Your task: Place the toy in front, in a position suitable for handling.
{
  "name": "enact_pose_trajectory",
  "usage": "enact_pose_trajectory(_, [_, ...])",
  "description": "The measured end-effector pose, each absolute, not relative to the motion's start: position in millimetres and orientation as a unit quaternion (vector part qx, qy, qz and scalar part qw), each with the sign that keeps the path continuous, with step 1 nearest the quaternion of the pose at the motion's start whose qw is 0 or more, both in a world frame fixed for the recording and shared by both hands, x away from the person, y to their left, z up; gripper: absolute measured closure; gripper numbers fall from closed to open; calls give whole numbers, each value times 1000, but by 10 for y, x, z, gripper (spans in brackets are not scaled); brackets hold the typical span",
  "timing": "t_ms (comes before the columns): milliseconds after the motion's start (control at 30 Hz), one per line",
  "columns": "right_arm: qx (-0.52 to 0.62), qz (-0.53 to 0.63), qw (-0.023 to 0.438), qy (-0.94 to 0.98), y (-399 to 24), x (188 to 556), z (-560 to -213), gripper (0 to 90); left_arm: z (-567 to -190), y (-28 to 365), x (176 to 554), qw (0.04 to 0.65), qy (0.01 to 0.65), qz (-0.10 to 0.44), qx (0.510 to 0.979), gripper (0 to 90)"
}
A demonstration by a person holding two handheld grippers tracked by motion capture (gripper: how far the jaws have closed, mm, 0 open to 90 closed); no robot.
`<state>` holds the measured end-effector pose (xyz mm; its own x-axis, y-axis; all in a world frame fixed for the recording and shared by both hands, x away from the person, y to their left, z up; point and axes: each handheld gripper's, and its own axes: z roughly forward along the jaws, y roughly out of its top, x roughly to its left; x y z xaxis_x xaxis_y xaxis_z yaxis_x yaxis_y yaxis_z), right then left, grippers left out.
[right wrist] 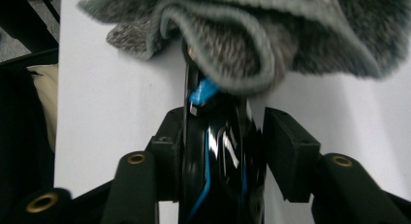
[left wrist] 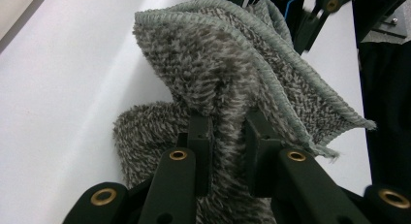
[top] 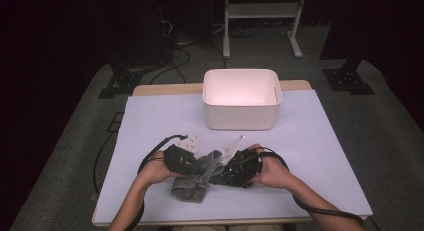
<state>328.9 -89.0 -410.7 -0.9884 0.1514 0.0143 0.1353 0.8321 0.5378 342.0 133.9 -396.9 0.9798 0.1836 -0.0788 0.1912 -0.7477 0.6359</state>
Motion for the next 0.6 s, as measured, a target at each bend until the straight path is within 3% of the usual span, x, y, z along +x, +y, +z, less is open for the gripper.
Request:
enact_pose_trajectory(167, [70,259,17,963,-776,3318,-4109,563,-3958,1376,3425,350,103,-7,931,761])
enact_pose_trajectory(600, [84,310,5,947,-814,3434,-4060,568,-4000,1686,3379,358,136,-16,924,762])
